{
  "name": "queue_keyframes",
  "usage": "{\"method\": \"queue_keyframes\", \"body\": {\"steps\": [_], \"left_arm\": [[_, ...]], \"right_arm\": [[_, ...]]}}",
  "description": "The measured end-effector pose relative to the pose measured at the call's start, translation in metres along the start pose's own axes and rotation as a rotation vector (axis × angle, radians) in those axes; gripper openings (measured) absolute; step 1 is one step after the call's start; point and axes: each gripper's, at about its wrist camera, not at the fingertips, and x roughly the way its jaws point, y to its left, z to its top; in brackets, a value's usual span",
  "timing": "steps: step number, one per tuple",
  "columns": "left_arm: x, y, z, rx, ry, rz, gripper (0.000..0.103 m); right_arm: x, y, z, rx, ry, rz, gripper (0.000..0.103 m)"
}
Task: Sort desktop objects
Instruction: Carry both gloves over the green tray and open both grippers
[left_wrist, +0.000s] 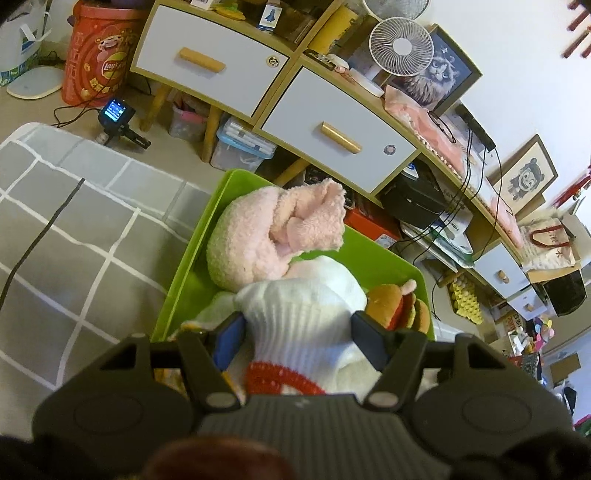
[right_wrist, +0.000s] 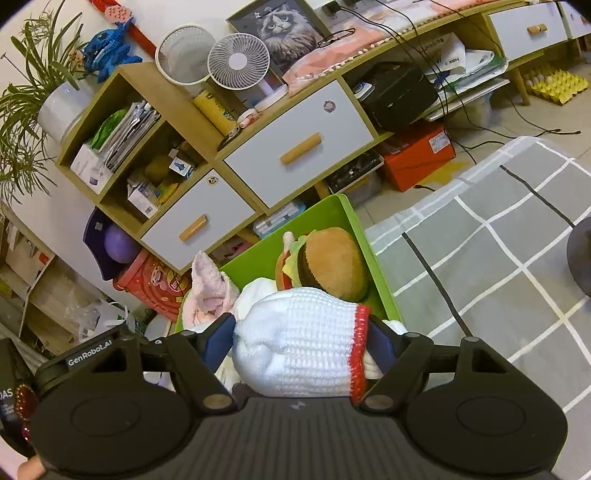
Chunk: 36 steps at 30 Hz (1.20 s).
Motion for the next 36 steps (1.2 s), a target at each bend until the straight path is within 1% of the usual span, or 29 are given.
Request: {"method": "queue_keyframes", "body": {"steps": [4,9,10,12,17,22,26,30,36], "left_arm": [[-0.004,-0.001,-0.001,0.000,-0.004,-0.011,0.068],[-0.017,-0.002,0.001,-0.014,-0.018,-0.041,0.088],[-0.021,-0.003,0.001,-0.017,-0.022,-0.045,0.090],[-0.028,-0.005,0.003,-0.014,-0.029,-0.047,0.096],[-0.042,-0.014,0.001,0.007,-0.020,-0.028,0.102],[-0.053,-0.020,-0.001,0.036,0.003,0.005,0.102],[-0.060,-0.023,-0.005,0.058,0.021,0.032,0.102],[-0.066,-0.026,-0.012,0.078,0.052,0.067,0.102],[-0.084,-0.035,-0.020,0.117,0.071,0.086,0.102]], "right_arm": [[-0.004,0.004,-0.002,-0.011,-0.004,-0.010,0.077],[-0.014,0.009,0.003,-0.012,0.018,-0.006,0.083],[-0.016,0.009,0.004,-0.011,0.021,-0.005,0.084],[-0.023,0.009,0.005,-0.003,0.030,0.002,0.085],[-0.040,0.014,0.007,-0.014,0.044,-0.004,0.089],[-0.058,0.020,0.010,-0.029,0.070,-0.027,0.090],[-0.069,0.023,0.011,-0.033,0.114,-0.048,0.091],[-0.080,0.024,0.010,-0.036,0.160,-0.091,0.092],[-0.096,0.030,0.008,-0.047,0.202,-0.103,0.092]]}}
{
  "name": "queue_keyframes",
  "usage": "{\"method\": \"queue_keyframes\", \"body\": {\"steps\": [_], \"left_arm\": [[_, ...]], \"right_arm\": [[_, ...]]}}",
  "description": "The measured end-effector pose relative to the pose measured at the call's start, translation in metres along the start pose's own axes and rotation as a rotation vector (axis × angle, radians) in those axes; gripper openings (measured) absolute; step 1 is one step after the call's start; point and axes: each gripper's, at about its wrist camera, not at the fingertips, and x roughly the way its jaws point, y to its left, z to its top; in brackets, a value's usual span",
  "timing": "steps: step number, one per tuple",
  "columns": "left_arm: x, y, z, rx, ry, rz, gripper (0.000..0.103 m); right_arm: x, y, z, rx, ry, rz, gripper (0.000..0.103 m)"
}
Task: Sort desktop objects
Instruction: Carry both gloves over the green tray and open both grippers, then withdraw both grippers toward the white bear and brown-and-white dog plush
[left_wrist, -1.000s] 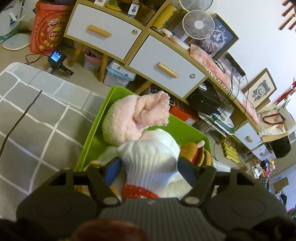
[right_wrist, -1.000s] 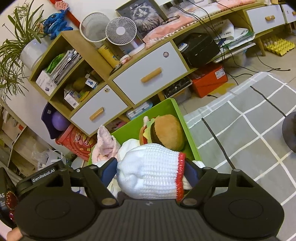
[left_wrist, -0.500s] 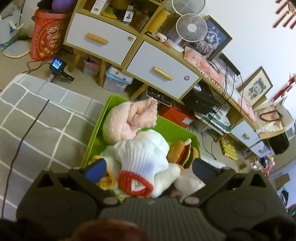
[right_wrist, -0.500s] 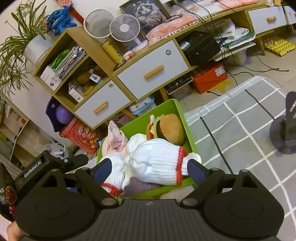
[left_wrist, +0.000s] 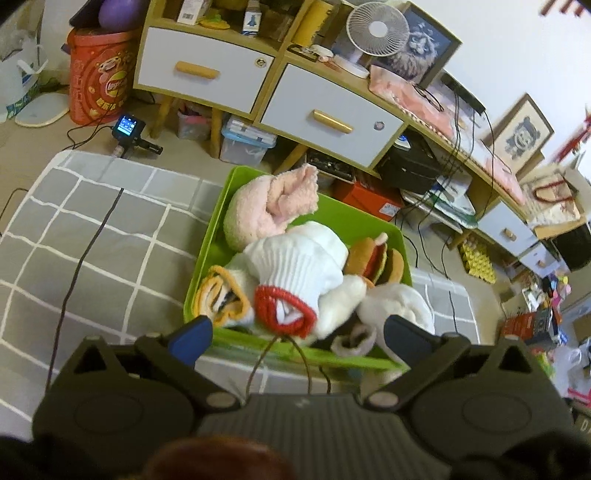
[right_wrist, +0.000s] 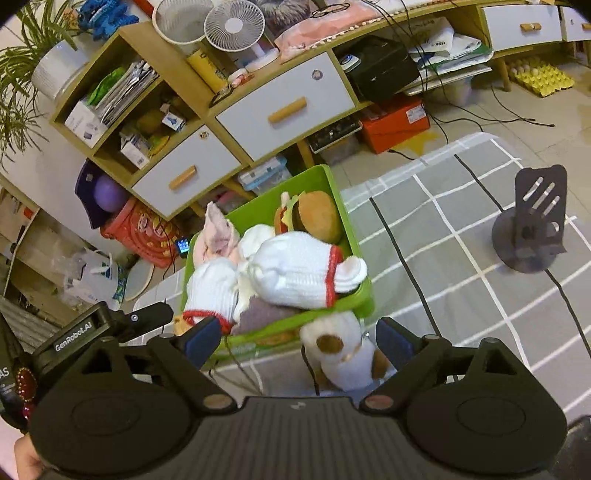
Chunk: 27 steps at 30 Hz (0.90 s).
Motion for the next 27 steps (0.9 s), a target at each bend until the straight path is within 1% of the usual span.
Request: {"method": "queue_keyframes", "body": {"steps": [7,10,13,19,27], "left_arm": [[-0.020,-0.002,-0.009,0.014,0.035,0.025,0.102],[-0.032,0.001,-0.015,0.005,0.051,0.029,0.102],[-0.044,0.005,-0.023,-0.005,0.066,0.028,0.102],[-0.063,0.014,-0.049,-0.024,0.092,0.030,0.102],[-0.069,0.024,-0.087,-0.019,0.127,0.052,0.102]], "right_arm": [[-0.020,0.013,-0.015,-0.063,0.048,-0.021,0.092],[-0.029,0.012,-0.021,-0.077,0.061,-0.045,0.092],[-0.038,0.009,-0.028,-0.083,0.068,-0.050,0.092],[-0.050,0.004,-0.046,-0.140,0.097,-0.088,0.092],[-0.060,-0.004,-0.065,-0.209,0.121,-0.153,0.092]]}}
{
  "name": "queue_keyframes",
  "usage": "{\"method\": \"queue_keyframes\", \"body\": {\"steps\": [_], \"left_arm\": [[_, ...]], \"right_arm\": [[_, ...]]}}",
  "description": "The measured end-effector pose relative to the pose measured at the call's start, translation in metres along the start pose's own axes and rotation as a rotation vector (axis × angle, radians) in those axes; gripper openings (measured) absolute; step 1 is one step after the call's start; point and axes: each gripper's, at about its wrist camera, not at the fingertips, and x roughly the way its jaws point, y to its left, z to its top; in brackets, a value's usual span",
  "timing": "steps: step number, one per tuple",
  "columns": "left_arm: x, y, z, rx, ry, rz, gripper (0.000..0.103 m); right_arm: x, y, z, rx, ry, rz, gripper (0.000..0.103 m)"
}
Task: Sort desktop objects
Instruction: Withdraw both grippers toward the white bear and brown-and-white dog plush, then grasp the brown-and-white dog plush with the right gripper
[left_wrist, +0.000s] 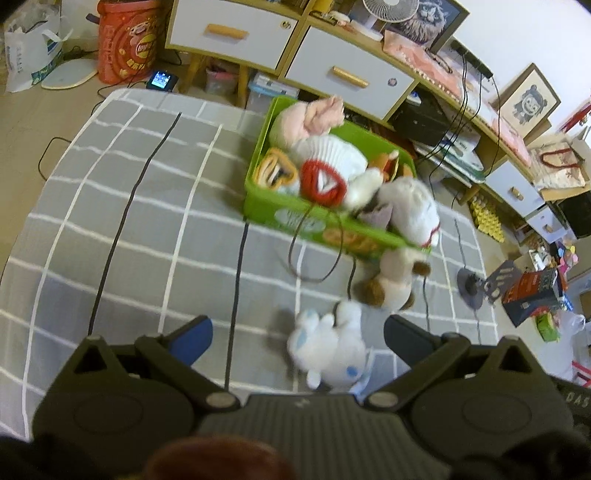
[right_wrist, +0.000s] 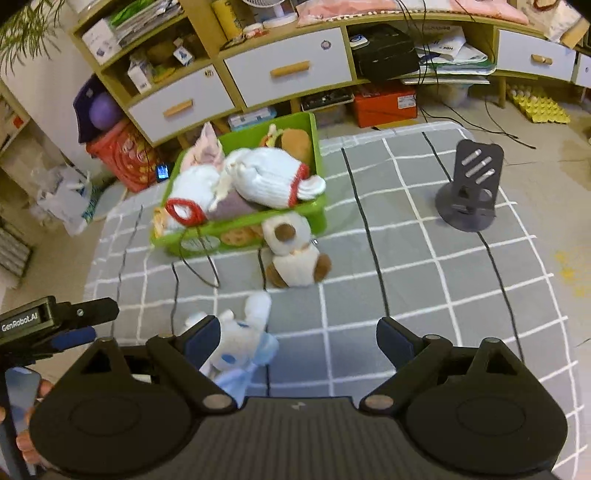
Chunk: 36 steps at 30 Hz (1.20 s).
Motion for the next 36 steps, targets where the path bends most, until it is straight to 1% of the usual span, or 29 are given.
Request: {"method": "queue_keyframes", "body": {"steps": [3,8,16,19,23,30,36], "left_arm": [[0.003,0.001,-0.008,0.010,0.017,0.024,0.102],[0.006,0.002,-0.018,0.044,0.031,0.049,0.102],[0.006,0.004,-0.034,0.102,0.062,0.072,0.102],[0.007,0.006,-0.040,0.113,0.083,0.059,0.102],[0.007,0.008,-0.048,0.119,0.104,0.047,0.102],[0.005,0.008,-0.059,0.122,0.115,0.041,0.102],[0.004,0.012,-0.058,0.088,0.101,0.043,0.102]], "right_arm": [[0.001,-0.005,-0.005,0.007,0.020,0.013,0.092],[0.004,-0.015,-0.011,0.056,0.060,0.049,0.092],[0.004,-0.022,-0.017,0.055,0.063,0.001,0.092],[0.005,-0.027,-0.018,0.058,0.064,-0.011,0.092],[0.005,-0.032,-0.020,0.073,0.075,0.012,0.092],[0.002,-0.038,-0.027,0.088,0.077,0.022,0.092],[0.003,-0.039,-0.027,0.097,0.078,0.019,0.093]]}}
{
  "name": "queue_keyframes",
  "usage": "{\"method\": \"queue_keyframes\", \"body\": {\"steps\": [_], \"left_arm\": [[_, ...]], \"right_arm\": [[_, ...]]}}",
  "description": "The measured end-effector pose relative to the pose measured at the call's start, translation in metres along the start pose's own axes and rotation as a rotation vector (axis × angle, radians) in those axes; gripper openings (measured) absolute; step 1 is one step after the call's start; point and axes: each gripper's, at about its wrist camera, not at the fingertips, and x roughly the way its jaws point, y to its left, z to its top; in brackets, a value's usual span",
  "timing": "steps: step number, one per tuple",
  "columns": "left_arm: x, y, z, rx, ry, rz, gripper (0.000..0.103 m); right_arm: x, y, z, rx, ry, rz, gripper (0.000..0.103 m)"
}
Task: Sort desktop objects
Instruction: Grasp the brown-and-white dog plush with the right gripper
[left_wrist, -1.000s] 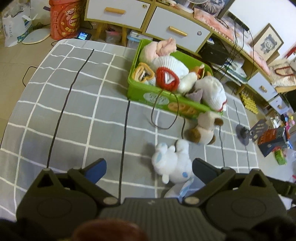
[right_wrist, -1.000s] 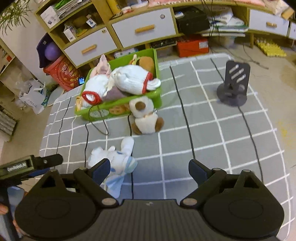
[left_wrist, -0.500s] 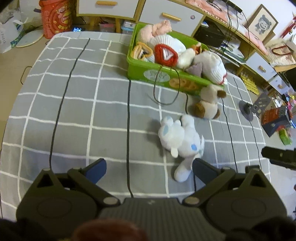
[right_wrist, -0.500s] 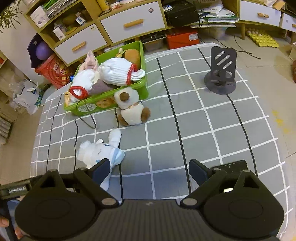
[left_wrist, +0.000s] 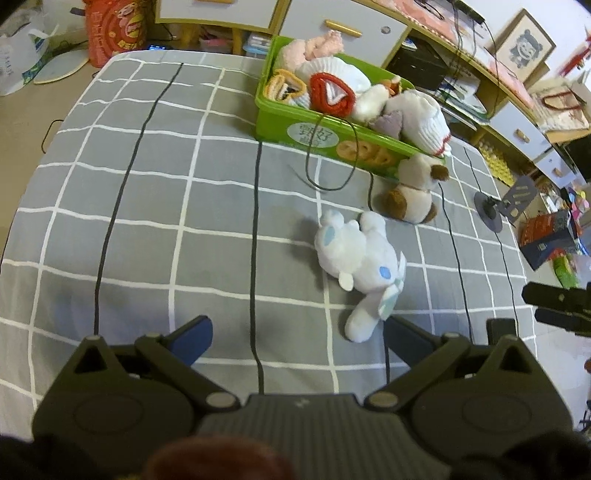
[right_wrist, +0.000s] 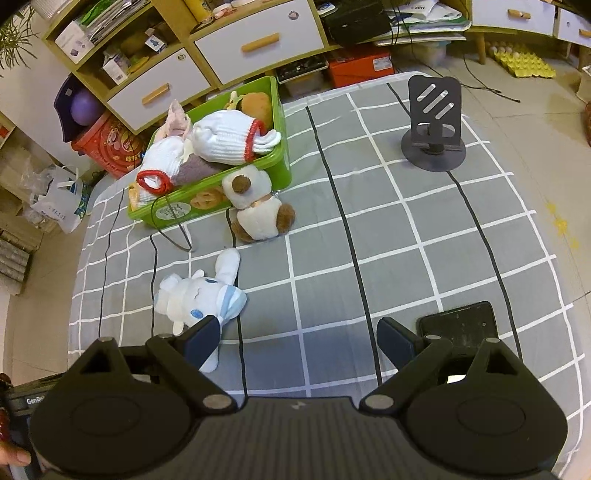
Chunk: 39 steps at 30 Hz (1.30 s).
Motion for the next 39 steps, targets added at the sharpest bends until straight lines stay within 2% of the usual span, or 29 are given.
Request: {"method": "queue_keyframes", "body": {"steps": [7,14,17,22,26,33,39], "left_arm": [[0.005,0.004,0.005,-0.052,0.009,-0.037,0.102],[0.020,-0.002,0.009,-0.063,0.010,-0.030,0.102],[0.026,-0.011,0.008,-0.026,0.009,-0.033,0.102],[0.046,-0.034,0.007,0.108,0.017,-0.015,0.102],[0.059,-0.041,0.007,0.152,0.017,-0.019,0.102],[0.077,-0.040,0.013,0.146,0.038,-0.046,0.102],[0.092,-0.028,0.021,0.085,0.054,-0.074,0.102]], "right_arm": [[0.014,0.007,-0.001,-0.009,0.028,0.000,0.093],[0.036,0.009,0.007,0.006,0.046,-0.029,0.093],[0.046,0.008,0.013,0.020,0.042,-0.053,0.093],[0.067,0.016,0.020,-0.022,0.026,-0.089,0.093],[0.081,0.022,0.023,-0.030,0.023,-0.061,0.093],[0.096,0.031,0.030,-0.045,-0.034,-0.020,0.093],[0.114,0.035,0.036,-0.049,-0.058,-0.019,0.093]]}}
